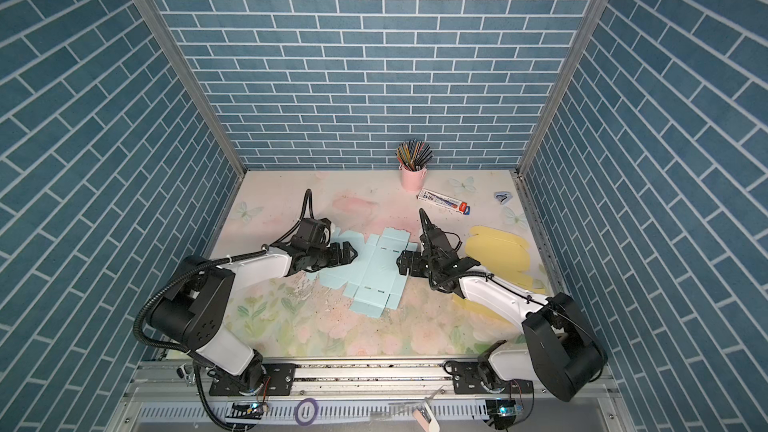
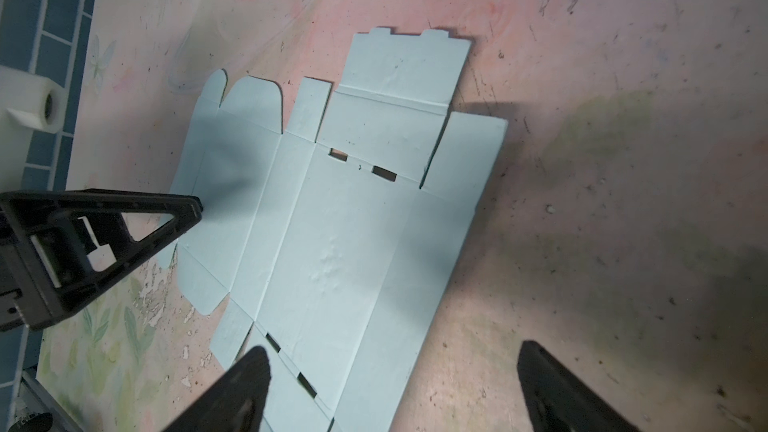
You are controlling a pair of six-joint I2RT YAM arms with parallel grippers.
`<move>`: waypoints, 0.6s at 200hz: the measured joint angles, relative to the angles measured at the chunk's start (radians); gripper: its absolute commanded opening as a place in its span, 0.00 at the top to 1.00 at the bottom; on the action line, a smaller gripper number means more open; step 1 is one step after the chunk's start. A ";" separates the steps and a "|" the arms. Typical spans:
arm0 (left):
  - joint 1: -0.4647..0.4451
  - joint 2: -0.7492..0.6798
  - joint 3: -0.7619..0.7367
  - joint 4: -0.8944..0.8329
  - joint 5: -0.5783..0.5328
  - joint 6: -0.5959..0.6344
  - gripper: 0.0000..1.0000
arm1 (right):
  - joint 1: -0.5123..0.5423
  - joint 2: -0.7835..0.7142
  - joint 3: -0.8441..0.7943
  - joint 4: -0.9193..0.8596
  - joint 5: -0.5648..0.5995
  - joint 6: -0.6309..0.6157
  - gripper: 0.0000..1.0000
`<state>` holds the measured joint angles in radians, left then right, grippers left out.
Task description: Fold the paper box
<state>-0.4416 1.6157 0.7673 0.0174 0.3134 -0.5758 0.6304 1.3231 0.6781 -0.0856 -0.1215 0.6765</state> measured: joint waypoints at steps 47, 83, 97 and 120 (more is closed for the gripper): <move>-0.069 -0.078 -0.096 0.057 -0.021 -0.078 0.01 | 0.000 0.000 0.000 0.005 0.002 0.000 0.06; -0.170 -0.105 -0.123 0.072 -0.050 -0.161 0.01 | 0.000 0.000 0.000 0.017 0.002 0.000 0.07; -0.191 -0.106 -0.123 0.076 -0.050 -0.187 0.01 | 0.000 -0.001 0.000 0.019 0.002 0.000 0.07; -0.193 -0.116 -0.116 0.045 -0.050 -0.196 0.01 | 0.000 -0.010 -0.003 0.019 0.002 0.000 0.07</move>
<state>-0.6350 1.4994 0.6510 0.0624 0.2634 -0.7719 0.6304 1.3136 0.6750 -0.0669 -0.1200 0.6765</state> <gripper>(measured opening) 0.994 0.935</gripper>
